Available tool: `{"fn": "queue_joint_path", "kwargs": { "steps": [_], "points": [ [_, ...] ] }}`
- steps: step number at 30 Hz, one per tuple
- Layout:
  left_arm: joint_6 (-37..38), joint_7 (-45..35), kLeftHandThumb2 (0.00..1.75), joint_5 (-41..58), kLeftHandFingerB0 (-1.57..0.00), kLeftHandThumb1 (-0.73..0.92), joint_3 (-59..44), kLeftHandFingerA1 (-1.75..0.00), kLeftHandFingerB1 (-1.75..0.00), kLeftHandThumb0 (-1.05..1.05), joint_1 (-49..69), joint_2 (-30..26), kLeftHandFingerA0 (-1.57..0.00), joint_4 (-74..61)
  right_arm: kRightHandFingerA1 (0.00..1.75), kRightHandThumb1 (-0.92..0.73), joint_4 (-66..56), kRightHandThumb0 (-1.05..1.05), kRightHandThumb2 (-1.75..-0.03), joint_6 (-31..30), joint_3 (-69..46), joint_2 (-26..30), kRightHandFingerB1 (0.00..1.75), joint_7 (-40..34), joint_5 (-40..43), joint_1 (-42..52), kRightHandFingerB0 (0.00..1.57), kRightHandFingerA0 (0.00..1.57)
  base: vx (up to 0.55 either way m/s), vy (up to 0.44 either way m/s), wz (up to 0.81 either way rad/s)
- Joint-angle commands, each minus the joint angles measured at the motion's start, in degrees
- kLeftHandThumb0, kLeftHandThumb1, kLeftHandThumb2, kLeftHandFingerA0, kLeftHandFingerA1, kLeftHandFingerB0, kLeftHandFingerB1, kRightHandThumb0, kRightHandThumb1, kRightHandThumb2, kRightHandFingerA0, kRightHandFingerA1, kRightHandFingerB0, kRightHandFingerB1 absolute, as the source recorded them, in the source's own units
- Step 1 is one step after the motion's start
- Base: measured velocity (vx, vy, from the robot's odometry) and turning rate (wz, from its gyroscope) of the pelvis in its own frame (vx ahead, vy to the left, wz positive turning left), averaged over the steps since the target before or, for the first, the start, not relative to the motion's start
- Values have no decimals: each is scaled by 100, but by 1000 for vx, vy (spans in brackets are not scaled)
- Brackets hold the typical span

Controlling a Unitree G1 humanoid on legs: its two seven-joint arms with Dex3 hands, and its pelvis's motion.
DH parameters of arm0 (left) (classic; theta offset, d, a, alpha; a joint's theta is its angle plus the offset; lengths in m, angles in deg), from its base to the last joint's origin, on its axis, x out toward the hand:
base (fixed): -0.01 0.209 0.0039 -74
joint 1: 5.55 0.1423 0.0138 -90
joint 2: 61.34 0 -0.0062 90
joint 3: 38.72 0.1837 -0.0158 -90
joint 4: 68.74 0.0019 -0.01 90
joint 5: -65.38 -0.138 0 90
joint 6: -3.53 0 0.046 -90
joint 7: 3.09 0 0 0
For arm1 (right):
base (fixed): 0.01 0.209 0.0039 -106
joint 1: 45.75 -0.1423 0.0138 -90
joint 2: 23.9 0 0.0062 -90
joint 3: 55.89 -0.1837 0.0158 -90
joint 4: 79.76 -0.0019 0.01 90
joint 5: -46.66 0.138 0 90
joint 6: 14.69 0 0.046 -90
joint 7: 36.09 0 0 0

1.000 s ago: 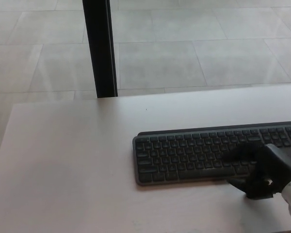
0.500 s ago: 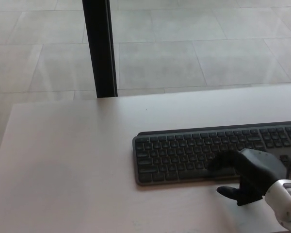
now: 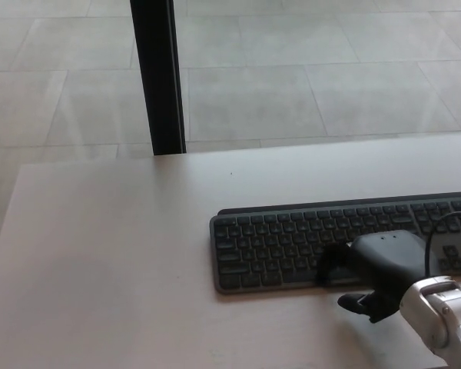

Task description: The robot uses its right fingers to click on the space key of the black keyboard placed on the center of the white desk.

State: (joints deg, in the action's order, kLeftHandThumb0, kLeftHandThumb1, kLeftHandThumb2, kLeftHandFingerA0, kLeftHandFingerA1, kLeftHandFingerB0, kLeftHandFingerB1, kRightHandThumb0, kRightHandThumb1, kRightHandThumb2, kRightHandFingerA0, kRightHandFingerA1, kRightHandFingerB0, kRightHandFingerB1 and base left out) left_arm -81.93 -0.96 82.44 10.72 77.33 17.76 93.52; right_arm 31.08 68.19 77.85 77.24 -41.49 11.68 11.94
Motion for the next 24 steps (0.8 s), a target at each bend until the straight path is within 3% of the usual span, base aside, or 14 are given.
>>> {"fn": "queue_joint_path", "kwargs": {
  "steps": [1,12,13,18,24],
  "points": [
    [116,74,57,120,-72,59,19,-81,-62,-46,40,-80,-81,22,149,-60,222,-49,-62,-109,317,157,46,108,-1203,-176,66,88,0,0,0],
    [134,53,58,61,-72,60,142,-75,-61,-49,13,-130,-79,21,148,-60,251,-50,-62,123,367,28,47,212,-1446,40,64,86,0,0,0],
    [132,28,57,105,-72,59,116,-84,-63,-48,8,-127,-81,29,148,-59,221,-50,-61,160,388,24,47,210,-1479,114,65,89,0,0,0],
    [137,42,57,153,-73,58,92,-79,-64,-50,0,-121,-79,20,146,-60,194,-51,-61,267,422,-5,46,241,-1633,299,65,89,0,0,0],
    [70,88,57,182,-72,60,112,-86,-64,-48,-27,-137,-80,57,147,-63,-229,-49,-62,403,273,97,46,254,-1686,664,63,85,0,0,0]
  ]
}}
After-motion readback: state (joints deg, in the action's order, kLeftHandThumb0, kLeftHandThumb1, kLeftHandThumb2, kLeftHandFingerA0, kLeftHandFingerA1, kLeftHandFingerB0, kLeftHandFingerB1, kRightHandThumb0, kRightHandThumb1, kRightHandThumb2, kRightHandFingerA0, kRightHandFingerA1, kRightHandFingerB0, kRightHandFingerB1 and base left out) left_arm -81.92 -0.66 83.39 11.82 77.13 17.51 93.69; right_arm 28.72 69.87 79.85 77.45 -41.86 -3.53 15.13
